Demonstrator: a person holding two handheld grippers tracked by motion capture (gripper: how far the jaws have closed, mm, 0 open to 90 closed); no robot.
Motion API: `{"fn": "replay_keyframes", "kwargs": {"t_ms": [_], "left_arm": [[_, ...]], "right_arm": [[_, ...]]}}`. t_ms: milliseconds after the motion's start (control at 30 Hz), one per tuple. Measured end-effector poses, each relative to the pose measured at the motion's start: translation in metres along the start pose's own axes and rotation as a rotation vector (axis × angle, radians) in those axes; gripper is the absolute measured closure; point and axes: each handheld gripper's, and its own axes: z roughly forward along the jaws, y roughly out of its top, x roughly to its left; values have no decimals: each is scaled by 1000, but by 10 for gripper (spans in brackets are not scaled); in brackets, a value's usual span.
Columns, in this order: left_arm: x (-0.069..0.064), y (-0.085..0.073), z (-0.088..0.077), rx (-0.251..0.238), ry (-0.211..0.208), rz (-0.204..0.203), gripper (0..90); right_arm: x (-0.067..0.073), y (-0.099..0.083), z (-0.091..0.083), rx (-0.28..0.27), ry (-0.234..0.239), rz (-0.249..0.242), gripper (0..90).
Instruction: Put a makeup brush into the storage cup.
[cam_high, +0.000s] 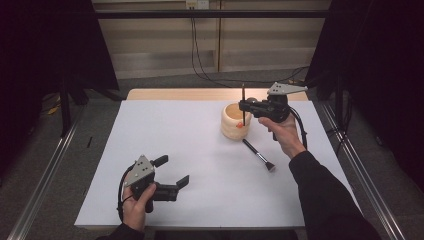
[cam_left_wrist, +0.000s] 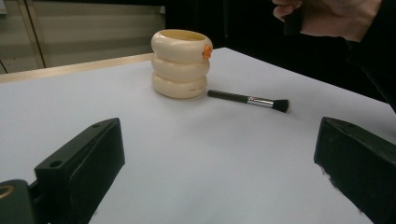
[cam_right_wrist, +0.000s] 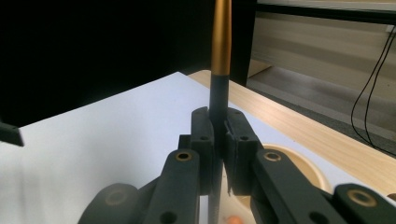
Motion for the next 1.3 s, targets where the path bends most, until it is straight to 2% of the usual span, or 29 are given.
{"fn": "replay_keyframes", "kwargs": {"t_ms": [167, 467, 633, 767, 833, 900, 933, 1233, 1267, 1300], "left_arm": [[1, 0, 1, -7, 7, -17, 19], [4, 0, 0, -2, 4, 2, 18], [3, 0, 1, -6, -8, -4, 19], [3, 0, 1, -5, -10, -1, 19], [3, 0, 1, -4, -12, 2, 19], [2, 0, 1, 2, 0, 23, 19], [2, 1, 1, 1, -10, 19, 20], [4, 1, 0, -2, -8, 14, 19], [4, 0, 1, -11, -27, 11, 19], [4, 1, 1, -10, -22, 7, 19]], "right_arm": [[-6, 7, 10, 4, -16, 2, 837], [-17, 15, 26, 6, -42, 4, 836], [-28, 6, 31, 25, -78, 25, 836], [-34, 0, 35, 34, -87, 37, 835], [-35, -2, 36, 38, -87, 37, 835], [-34, -5, 38, 40, -83, 42, 835], [-34, -7, 39, 43, -84, 43, 835], [-31, -18, 45, 58, -69, 55, 835], [-31, -20, 45, 58, -70, 54, 835], [-31, -21, 45, 57, -71, 58, 834]]}}
